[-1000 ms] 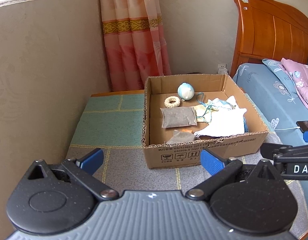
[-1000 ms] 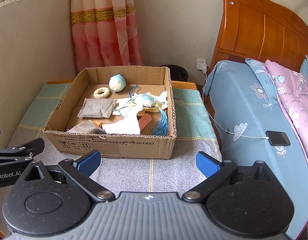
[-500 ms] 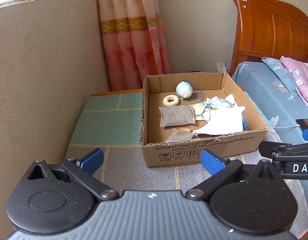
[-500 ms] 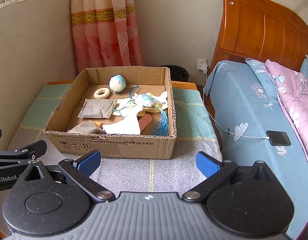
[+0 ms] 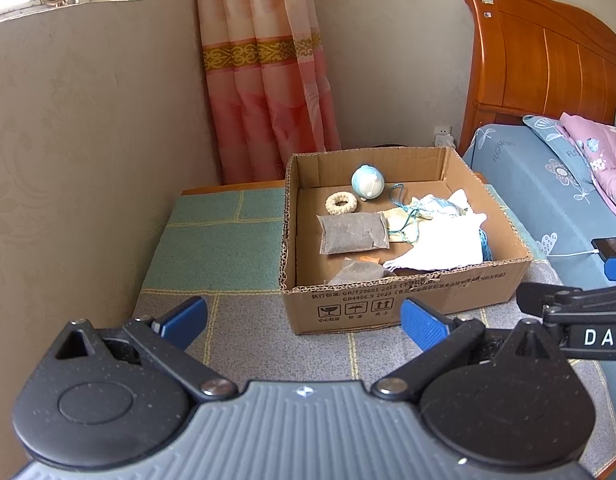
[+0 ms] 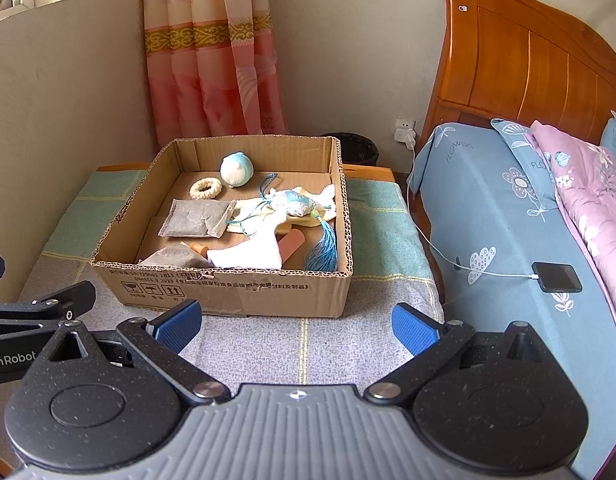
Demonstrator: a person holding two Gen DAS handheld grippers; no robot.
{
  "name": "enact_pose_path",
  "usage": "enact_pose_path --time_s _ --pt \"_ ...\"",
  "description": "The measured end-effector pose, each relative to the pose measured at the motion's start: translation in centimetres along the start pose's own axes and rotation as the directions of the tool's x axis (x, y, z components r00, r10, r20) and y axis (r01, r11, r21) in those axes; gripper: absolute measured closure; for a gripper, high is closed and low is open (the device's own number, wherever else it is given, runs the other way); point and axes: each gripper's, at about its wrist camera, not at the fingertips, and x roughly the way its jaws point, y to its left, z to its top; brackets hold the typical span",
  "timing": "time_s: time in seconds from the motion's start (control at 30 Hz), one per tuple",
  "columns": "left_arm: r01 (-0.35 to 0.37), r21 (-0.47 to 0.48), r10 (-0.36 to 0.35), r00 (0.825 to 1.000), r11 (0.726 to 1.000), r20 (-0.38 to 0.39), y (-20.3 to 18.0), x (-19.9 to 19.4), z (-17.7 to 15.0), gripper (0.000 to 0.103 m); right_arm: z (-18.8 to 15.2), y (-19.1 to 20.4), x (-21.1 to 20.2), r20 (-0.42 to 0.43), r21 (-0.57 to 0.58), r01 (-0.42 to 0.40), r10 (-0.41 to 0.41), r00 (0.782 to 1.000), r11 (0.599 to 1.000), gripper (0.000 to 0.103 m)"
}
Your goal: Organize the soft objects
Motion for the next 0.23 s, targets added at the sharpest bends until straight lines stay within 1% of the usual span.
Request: enact_pose_path --time_s 0.23 --pt "-0.002 0.001 0.002 1.000 1.000 0.002 -0.08 -0.27 0.05 0.001 -0.08 0.00 -0.19 0.002 0.001 -0.002 0.002 1.000 1.000 0.000"
